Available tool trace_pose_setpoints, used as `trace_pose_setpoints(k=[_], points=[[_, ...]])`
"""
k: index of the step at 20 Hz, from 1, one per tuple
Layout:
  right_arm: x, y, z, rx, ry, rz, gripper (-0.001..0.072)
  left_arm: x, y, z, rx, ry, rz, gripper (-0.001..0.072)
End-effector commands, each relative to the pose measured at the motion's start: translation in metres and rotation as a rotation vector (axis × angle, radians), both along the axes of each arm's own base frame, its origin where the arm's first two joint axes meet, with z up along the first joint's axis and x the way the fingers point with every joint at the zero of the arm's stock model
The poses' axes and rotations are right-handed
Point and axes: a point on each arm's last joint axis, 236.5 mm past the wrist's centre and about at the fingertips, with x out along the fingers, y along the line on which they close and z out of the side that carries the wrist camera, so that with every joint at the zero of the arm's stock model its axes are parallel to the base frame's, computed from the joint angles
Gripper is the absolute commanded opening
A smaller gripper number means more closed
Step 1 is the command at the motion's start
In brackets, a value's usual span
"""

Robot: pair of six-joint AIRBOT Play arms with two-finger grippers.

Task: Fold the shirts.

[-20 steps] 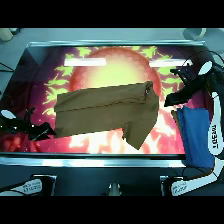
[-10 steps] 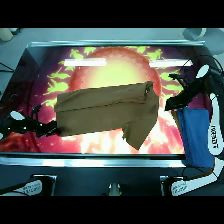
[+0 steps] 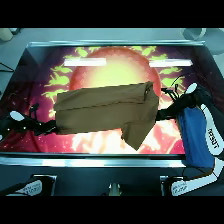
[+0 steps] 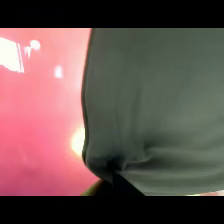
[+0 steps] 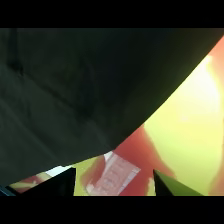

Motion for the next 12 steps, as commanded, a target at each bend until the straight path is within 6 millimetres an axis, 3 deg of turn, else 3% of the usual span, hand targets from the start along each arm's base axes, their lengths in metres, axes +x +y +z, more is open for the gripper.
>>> trace_pose_setpoints(k=[1, 5, 8, 9, 10, 12], points=[[0.011, 0.007, -0.016, 0.018, -0.051, -0.066, 0.0487, 0.002, -0.003, 0.007, -0.011, -0.015, 0.004, 0.0024], [0.013, 0.03, -0.02, 0.084, -0.033, -0.076, 0.0486, 0.002, -0.003, 0.007, -0.013, -0.016, 0.005, 0.0024], [0.008, 0.051, -0.022, 0.078, -0.029, -0.008, 0.0325, 0.004, -0.003, 0.009, -0.011, -0.021, 0.005, 0.0024], [0.008, 0.057, -0.021, 0.077, -0.037, 0.018, 0.0137, 0.009, -0.002, 0.014, -0.009, -0.035, 0.004, 0.0024], [0.009, 0.058, -0.016, 0.079, -0.04, 0.027, 0.0018, 0.016, 0.0, 0.022, -0.005, -0.059, -0.001, 0.0023], [0.027, 0.053, 0.015, 0.068, -0.135, 0.053, 0.0017, 0.047, 0.007, 0.061, 0.025, -0.18, -0.013, 0.0023]])
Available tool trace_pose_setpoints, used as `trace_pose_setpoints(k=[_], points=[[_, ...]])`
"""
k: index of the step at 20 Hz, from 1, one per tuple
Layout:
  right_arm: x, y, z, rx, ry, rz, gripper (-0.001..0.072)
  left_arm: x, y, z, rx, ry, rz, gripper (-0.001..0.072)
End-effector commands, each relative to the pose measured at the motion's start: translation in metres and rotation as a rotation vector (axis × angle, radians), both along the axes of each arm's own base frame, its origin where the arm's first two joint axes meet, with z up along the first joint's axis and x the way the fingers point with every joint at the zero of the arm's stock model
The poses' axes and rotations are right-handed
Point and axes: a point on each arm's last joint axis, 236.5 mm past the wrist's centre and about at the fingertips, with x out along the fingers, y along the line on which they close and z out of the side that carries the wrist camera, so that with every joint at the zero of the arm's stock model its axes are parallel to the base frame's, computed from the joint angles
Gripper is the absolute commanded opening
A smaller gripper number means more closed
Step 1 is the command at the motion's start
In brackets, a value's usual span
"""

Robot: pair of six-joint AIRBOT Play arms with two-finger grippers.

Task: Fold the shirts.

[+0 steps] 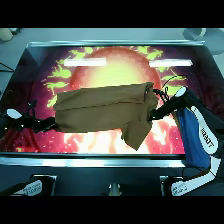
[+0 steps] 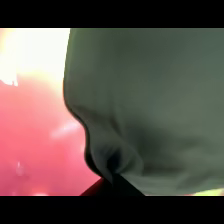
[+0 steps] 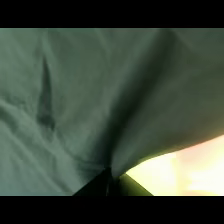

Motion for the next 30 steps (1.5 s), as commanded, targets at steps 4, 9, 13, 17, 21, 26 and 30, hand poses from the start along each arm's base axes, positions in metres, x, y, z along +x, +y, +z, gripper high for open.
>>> trace_pose_setpoints(k=[4, 9, 13, 17, 21, 26, 30], points=[[0.088, -0.028, 0.216, -0.145, -0.643, 0.036, 0.0016, 0.093, 0.023, 0.246, 0.157, -0.64, -0.001, 0.0022], [-0.026, -0.044, 0.601, -0.35, -1.662, -0.122, 0.0017, -0.048, -0.001, 0.623, 0.337, -1.593, 0.101, 0.0022], [-0.141, -0.036, 0.659, -0.382, -1.852, -0.142, 0.0017, -0.144, -0.031, 0.661, 0.317, -1.745, 0.092, 0.0022], [-0.148, -0.034, 0.647, -0.376, -1.8, -0.134, 0.0017, -0.142, -0.031, 0.656, 0.305, -1.724, 0.091, 0.0022], [-0.125, -0.049, 0.616, -0.388, -1.649, -0.183, 0.0017, -0.092, -0.017, 0.606, 0.349, -1.498, 0.048, 0.0022], [-0.031, -0.063, 0.474, -0.397, -1.118, -0.084, 0.0017, 0.018, 0.001, 0.445, 0.277, -0.93, -0.1, 0.0022], [0.044, -0.058, 0.289, -0.306, -0.589, 0.009, 0.0016, 0.087, 0.021, 0.275, 0.194, -0.535, -0.143, 0.0022]])
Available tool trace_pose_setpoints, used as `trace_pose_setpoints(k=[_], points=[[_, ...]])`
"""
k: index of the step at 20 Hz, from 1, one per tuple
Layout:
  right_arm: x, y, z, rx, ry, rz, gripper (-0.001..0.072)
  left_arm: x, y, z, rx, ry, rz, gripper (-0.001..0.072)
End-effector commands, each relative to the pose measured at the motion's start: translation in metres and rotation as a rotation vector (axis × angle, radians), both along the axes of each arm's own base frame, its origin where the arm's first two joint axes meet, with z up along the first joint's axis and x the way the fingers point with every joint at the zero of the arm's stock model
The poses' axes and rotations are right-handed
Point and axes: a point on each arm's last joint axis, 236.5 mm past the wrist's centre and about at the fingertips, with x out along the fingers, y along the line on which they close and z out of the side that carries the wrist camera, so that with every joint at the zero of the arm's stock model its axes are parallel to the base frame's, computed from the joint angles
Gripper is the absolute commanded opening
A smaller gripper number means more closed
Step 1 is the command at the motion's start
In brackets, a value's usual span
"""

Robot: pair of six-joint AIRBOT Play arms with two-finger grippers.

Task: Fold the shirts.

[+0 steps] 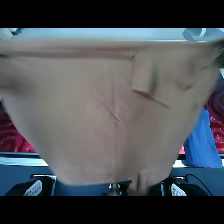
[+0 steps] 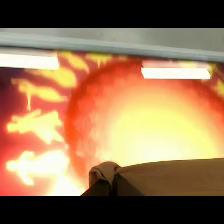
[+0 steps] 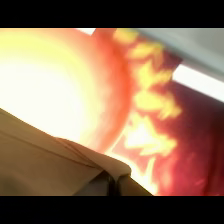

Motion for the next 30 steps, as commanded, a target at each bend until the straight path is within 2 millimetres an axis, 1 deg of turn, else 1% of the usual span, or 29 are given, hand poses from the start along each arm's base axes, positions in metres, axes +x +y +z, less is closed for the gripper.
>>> trace_pose_setpoints(k=[1, 2, 3, 4, 5, 6, 7, 9, 11, 13, 14, 15, 16, 17, 18, 19, 20, 21, 22, 23, 25, 27, 28, 29, 30], points=[[0.043, 0.007, -0.163, 0.043, 0.446, 0.025, 0.0016, 0.043, 0.015, -0.151, -0.025, 0.349, -0.022, 0.0022], [0.06, 0.011, -0.201, 0.031, 0.498, 0.027, 0.0016, 0.059, 0.017, -0.184, -0.044, 0.395, -0.012, 0.0022], [0.081, 0.014, -0.235, 0.033, 0.52, 0.015, 0.0017, 0.074, 0.018, -0.21, -0.056, 0.424, -0.004, 0.0022], [0.097, 0.021, -0.267, 0.06, 0.544, -0.004, 0.0017, 0.089, 0.018, -0.233, -0.063, 0.444, 0.002, 0.0022], [0.113, 0.023, -0.29, 0.099, 0.545, -0.04, 0.0017, 0.103, 0.017, -0.252, -0.067, 0.456, 0.005, 0.0022], [0.13, 0.026, -0.307, 0.149, 0.525, -0.084, 0.0017, 0.117, 0.017, -0.27, -0.07, 0.461, 0.013, 0.0023], [0.147, 0.025, -0.318, 0.174, 0.484, -0.113, 0.0017, 0.129, 0.017, -0.284, -0.078, 0.457, 0.023, 0.0024], [0.173, 0.022, -0.322, 0.185, 0.39, -0.134, 0.0018, 0.152, 0.019, -0.305, -0.111, 0.435, 0.055, 0.0024], [0.19, 0.019, -0.322, 0.189, 0.325, -0.148, 0.0018, 0.171, 0.018, -0.316, -0.159, 0.407, 0.082, 0.0024], [0.196, 0.018, -0.326, 0.19, 0.306, -0.154, 0.0018, 0.184, 0.014, -0.324, -0.198, 0.382, 0.1, 0.0024], [0.194, 0.018, -0.328, 0.183, 0.315, -0.146, 0.0018, 0.186, 0.011, -0.327, -0.216, 0.385, 0.101, 0.0024], [0.187, 0.02, -0.328, 0.166, 0.338, -0.121, 0.0018, 0.183, 0.008, -0.328, -0.215, 0.398, 0.087, 0.0024], [0.175, 0.019, -0.325, 0.136, 0.374, -0.084, 0.0018, 0.176, 0.004, -0.325, -0.182, 0.415, 0.024, 0.0024], [0.159, 0.019, -0.321, 0.094, 0.424, -0.041, 0.0018, 0.163, -0.002, -0.32, -0.138, 0.446, -0.071, 0.0024], [0.136, 0.016, -0.317, 0.041, 0.495, 0.005, 0.0019, 0.146, -0.006, -0.318, -0.135, 0.511, -0.131, 0.0024], [0.108, 0.014, -0.317, 0.022, 0.6, 0.025, 0.0019, 0.124, -0.011, -0.32, -0.147, 0.599, -0.179, 0.0023], [0.085, 0.016, -0.32, 0.034, 0.699, 0.022, 0.0019, 0.101, -0.014, -0.326, -0.15, 0.689, -0.221, 0.0023], [0.066, 0.02, -0.327, 0.039, 0.783, 0.033, 0.0018, 0.078, -0.009, -0.339, -0.127, 0.797, -0.221, 0.0022], [0.055, 0.023, -0.337, 0.039, 0.827, 0.036, 0.0018, 0.061, -0.002, -0.354, -0.09, 0.876, -0.196, 0.0022], [0.046, 0.027, -0.35, 0.048, 0.863, 0.026, 0.0018, 0.048, 0.004, -0.368, -0.063, 0.936, -0.164, 0.0022], [0.034, 0.035, -0.373, 0.078, 0.904, -0.004, 0.0018, 0.035, 0.002, -0.387, -0.066, 0.979, -0.158, 0.0023], [0.033, 0.037, -0.38, 0.101, 0.909, -0.045, 0.0018, 0.033, 0.0, -0.392, -0.071, 0.986, -0.149, 0.0023], [0.035, 0.037, -0.38, 0.107, 0.905, -0.063, 0.0019, 0.035, 0.001, -0.391, -0.072, 0.98, -0.142, 0.0023], [0.039, 0.037, -0.379, 0.111, 0.887, -0.068, 0.0037, 0.037, 0.003, -0.39, -0.08, 0.977, -0.122, 0.0042], [0.045, 0.038, -0.375, 0.118, 0.863, -0.069, 0.0231, 0.04, 0.006, -0.386, -0.083, 0.97, -0.113, 0.0228]])
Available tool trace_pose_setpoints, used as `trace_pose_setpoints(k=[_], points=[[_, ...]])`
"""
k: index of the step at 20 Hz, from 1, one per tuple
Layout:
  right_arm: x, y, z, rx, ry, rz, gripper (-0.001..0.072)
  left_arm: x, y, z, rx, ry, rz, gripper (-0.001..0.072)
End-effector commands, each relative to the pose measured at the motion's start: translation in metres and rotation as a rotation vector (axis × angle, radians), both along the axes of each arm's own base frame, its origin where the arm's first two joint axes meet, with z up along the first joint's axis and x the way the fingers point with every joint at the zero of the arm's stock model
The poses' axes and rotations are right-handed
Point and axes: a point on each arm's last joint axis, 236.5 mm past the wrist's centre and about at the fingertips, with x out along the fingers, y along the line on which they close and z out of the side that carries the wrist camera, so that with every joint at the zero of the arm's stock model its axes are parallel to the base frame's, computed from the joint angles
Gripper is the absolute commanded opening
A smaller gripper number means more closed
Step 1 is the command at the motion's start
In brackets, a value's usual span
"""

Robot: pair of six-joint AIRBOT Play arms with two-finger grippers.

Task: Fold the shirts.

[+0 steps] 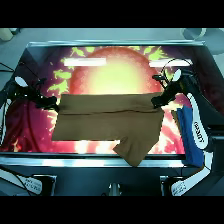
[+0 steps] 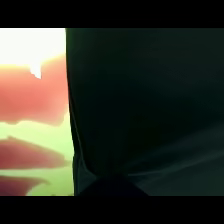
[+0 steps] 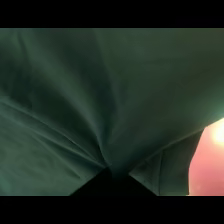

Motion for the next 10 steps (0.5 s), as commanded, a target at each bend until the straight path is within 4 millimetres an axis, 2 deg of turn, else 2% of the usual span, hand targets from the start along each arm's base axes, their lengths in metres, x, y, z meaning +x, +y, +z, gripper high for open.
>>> trace_pose_setpoints(k=[1, 2, 4, 6, 7, 8, 10], points=[[0.003, 0.004, 0.007, 0.011, -0.018, -0.024, 0.0452, -0.005, 0.009, 0.006, 0.008, 0.032, 0.026, 0.0435], [-0.001, 0.001, 0.021, -0.003, -0.023, 0.016, 0.0564, -0.004, 0.015, 0.015, 0.007, 0.036, 0.031, 0.0469], [-0.019, -0.026, 0.045, -0.1, 0.003, 0.054, 0.0549, -0.009, 0.03, 0.039, 0.002, 0.038, 0.045, 0.0467], [-0.043, -0.045, 0.058, -0.107, 0.064, 0.024, 0.0489, -0.029, 0.045, 0.051, 0.024, 0.074, 0.071, 0.0467], [-0.059, -0.049, 0.057, -0.093, 0.105, 0.009, 0.0489, -0.051, 0.047, 0.051, 0.035, 0.106, 0.061, 0.0467], [-0.076, -0.053, 0.052, -0.092, 0.133, -0.004, 0.0489, -0.076, 0.049, 0.043, 0.06, 0.133, 0.054, 0.0467], [-0.103, -0.052, 0.039, -0.089, 0.156, -0.013, 0.0489, -0.121, 0.047, 0.013, 0.09, 0.147, 0.099, 0.0467]])
